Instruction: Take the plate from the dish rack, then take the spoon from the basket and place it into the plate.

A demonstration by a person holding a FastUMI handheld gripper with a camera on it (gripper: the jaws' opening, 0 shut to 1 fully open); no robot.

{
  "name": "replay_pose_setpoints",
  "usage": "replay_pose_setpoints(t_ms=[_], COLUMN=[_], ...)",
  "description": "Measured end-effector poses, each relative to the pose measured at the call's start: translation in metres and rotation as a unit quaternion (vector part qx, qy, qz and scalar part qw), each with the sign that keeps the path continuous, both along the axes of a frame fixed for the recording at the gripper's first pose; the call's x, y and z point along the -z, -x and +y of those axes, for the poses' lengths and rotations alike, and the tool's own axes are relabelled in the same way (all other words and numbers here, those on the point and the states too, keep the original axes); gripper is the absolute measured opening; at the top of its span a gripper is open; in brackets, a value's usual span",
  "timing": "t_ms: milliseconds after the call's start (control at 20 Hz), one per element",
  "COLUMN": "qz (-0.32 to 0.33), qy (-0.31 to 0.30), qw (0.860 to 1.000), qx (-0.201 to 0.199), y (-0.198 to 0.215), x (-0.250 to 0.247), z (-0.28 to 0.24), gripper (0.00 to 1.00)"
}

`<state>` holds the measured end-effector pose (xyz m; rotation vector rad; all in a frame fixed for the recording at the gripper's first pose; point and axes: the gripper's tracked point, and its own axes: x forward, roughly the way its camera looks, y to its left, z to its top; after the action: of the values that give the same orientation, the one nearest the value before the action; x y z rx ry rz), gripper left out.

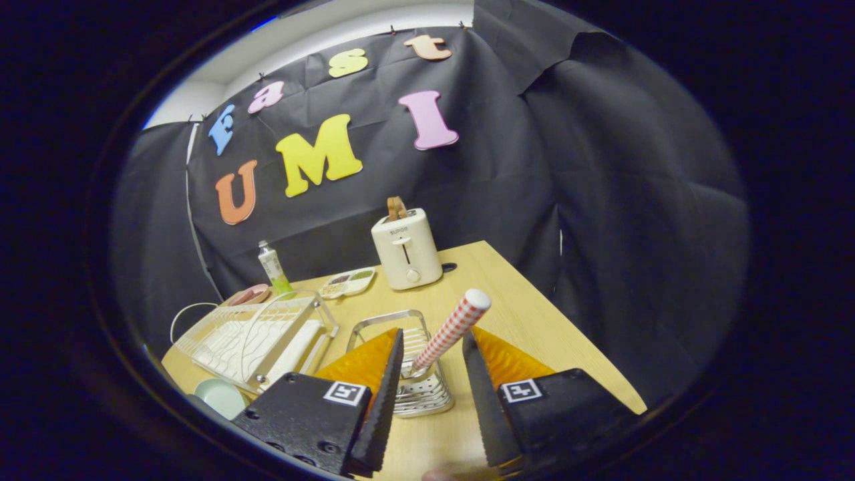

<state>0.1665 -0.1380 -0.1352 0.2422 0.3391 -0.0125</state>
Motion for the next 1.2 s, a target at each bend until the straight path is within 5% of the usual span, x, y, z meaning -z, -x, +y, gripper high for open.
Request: replay_pose_setpoints(t_ms=[300, 500, 900, 1200], qz=[0.006, 0.018, -0.043, -0.039], qy=[0.000, -0.005, 0.035, 0.009], qw=[0.999, 0.999, 0.998, 0.999], qx=[-0.032, -0.038, 0.043, 0.015], y=[0.002, 0.004, 0.025, 0.078], x=[-0.012, -0.019, -0.098, -0.118], z=[0.023, 0.036, 0.017, 0.083], gripper=[0.24, 0.11, 0.08, 0.08])
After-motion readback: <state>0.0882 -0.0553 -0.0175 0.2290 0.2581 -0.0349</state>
